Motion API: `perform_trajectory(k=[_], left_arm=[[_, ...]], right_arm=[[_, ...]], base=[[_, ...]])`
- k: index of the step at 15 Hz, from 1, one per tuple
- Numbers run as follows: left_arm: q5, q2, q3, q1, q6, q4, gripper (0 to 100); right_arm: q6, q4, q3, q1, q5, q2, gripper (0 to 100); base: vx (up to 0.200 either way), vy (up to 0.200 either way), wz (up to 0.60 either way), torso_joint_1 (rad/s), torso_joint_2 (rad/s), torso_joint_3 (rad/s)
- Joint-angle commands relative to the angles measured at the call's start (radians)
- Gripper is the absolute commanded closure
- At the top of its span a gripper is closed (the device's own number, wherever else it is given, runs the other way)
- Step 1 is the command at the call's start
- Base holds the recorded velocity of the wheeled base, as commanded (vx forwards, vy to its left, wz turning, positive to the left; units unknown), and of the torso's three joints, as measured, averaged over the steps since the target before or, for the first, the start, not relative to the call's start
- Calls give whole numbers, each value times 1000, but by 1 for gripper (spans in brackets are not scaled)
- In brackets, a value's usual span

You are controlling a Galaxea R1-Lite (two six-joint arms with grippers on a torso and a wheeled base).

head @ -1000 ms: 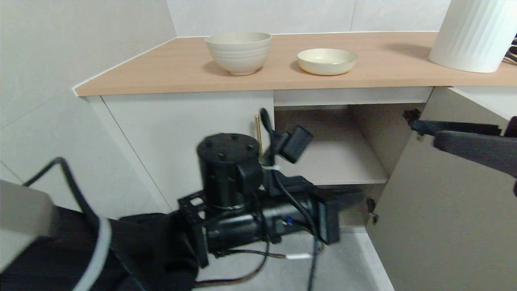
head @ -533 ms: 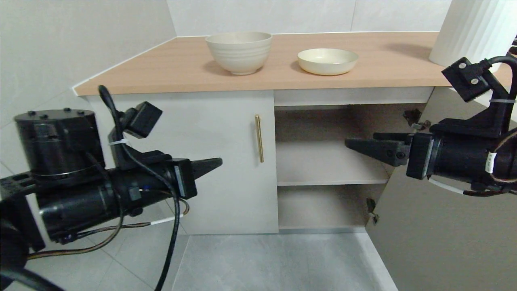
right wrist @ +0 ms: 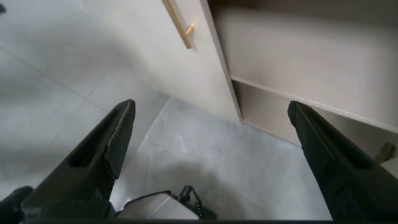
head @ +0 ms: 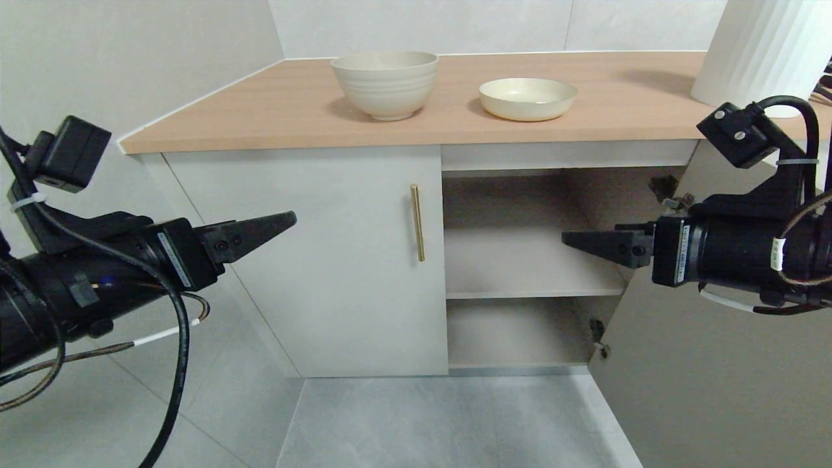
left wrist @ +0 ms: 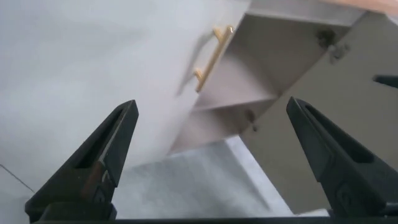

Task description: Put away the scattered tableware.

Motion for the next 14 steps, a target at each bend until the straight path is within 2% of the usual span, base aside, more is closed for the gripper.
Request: perform_trajectory(k=[1, 5, 8, 13, 14], left_arm=[[12, -12, 0, 4, 11, -1, 0], [42, -58, -14, 4, 24, 37, 0], [39, -95, -56, 4, 23, 155, 0], [35, -93, -57, 4, 23, 160, 0], [35, -95, -57, 4, 23, 160, 0]], right_arm=[[1, 29, 21, 0, -7, -70, 0], [1, 73, 13, 1, -12, -120, 0], [1, 73, 15, 5, -12, -120, 0], [4, 70, 17, 8, -4, -128, 0], [6, 70, 20, 8, -1, -136, 0]], base=[[0, 0, 0, 0, 0, 0], [0, 0, 0, 0, 0, 0], [200, 0, 0, 1, 2, 5], [200, 0, 0, 3, 3, -3], [0, 0, 0, 0, 0, 0]])
